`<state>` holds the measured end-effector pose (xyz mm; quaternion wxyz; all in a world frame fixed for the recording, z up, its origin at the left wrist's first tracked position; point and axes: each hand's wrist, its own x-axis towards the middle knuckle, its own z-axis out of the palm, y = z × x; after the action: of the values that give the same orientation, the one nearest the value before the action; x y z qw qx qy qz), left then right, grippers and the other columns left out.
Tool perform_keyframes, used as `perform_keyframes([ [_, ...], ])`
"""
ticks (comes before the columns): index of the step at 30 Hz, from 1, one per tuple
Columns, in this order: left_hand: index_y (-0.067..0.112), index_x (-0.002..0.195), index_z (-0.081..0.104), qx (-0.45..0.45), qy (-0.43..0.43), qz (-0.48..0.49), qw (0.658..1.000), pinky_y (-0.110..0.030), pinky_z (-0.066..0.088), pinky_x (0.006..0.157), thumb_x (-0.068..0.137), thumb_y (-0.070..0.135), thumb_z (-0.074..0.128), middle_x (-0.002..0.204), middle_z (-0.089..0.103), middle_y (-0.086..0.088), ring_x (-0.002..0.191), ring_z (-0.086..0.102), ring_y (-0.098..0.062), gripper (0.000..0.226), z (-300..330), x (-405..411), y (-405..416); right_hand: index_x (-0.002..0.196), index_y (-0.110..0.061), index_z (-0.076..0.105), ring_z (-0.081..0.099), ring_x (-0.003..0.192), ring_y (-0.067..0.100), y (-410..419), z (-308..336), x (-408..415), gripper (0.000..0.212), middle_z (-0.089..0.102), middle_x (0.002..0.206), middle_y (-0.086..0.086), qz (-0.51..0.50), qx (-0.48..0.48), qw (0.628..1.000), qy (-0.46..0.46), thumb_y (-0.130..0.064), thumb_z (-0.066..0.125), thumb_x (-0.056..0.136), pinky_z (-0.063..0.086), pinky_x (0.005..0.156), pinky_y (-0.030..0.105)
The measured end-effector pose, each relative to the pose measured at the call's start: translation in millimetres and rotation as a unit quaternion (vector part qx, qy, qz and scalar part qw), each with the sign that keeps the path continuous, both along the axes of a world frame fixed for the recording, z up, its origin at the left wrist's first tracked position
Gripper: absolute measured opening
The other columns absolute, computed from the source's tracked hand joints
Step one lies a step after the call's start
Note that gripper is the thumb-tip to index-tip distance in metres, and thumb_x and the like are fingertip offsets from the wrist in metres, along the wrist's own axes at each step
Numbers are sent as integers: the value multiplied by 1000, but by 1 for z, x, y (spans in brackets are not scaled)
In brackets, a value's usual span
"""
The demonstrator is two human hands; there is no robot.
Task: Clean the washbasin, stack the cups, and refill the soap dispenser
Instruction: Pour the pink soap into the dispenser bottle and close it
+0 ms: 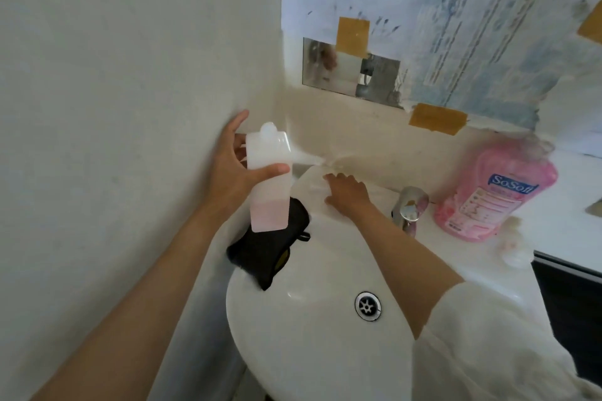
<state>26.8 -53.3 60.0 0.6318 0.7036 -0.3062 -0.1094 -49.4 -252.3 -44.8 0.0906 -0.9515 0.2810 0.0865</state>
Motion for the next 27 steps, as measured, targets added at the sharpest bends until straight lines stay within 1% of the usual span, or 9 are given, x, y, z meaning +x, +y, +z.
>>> perform_keyframes([
  [5,26,138,31,-6,3,-8,1000,-9,48,71,61,2,80,101,50,3,89,55,-5,94,-1,-1,-5,127,-11,47,47,113,32,-4,-3,0,36,47,128,14,-2,7,998,-62,-19,53,92,39,88,37],
  [7,28,137,31,-9,4,-15,1000,-9,48,67,62,2,80,101,50,3,89,56,-6,93,1,-3,-8,124,-12,50,51,111,30,-7,5,-4,36,51,124,11,-37,46,989,-134,-25,55,91,40,85,34],
  [12,30,134,33,-13,-1,-22,1000,-7,48,67,63,4,80,103,50,1,90,55,-7,89,7,-13,-14,118,-14,57,57,100,20,-9,59,-10,42,59,114,4,-91,111,935,-325,-40,62,85,39,73,28],
  [15,31,130,36,-13,-2,-15,1000,-6,48,70,63,5,81,109,51,-4,92,55,-5,85,11,-23,-15,110,-14,60,57,85,16,-11,101,-15,37,60,99,-1,-104,144,881,-438,-40,63,84,40,69,27],
  [18,30,123,39,-22,4,-9,1000,-6,48,68,62,5,81,111,53,-4,93,55,-5,78,18,-37,-17,94,-13,59,53,70,9,-9,147,-27,22,53,77,-10,-91,191,818,-535,-34,60,88,40,63,18],
  [20,25,119,43,-25,7,-3,1000,-7,49,67,62,6,82,113,54,-2,94,56,-6,72,22,-46,-17,81,-13,54,49,61,5,-8,178,-35,19,49,67,-9,-82,247,771,-581,-29,59,90,41,60,18],
  [22,23,114,46,-20,4,2,1000,-11,51,67,60,10,83,111,56,1,95,57,-10,66,25,-55,-17,71,-14,53,51,59,10,-6,204,-44,25,53,66,0,-78,317,725,-606,-29,60,89,43,57,22],
  [24,24,110,48,-9,-6,4,1000,-18,52,71,59,11,84,109,57,3,97,58,-15,64,26,-66,-17,72,-15,57,55,67,17,-2,225,-53,22,57,74,9,-68,380,686,-617,-28,62,88,44,55,22],
  [27,25,108,46,7,-23,3,1000,-23,51,74,60,11,84,111,56,0,100,57,-20,63,28,-82,-16,78,-15,60,57,67,18,7,247,-70,17,60,76,8,-58,426,635,-642,-27,60,89,47,55,20],
])
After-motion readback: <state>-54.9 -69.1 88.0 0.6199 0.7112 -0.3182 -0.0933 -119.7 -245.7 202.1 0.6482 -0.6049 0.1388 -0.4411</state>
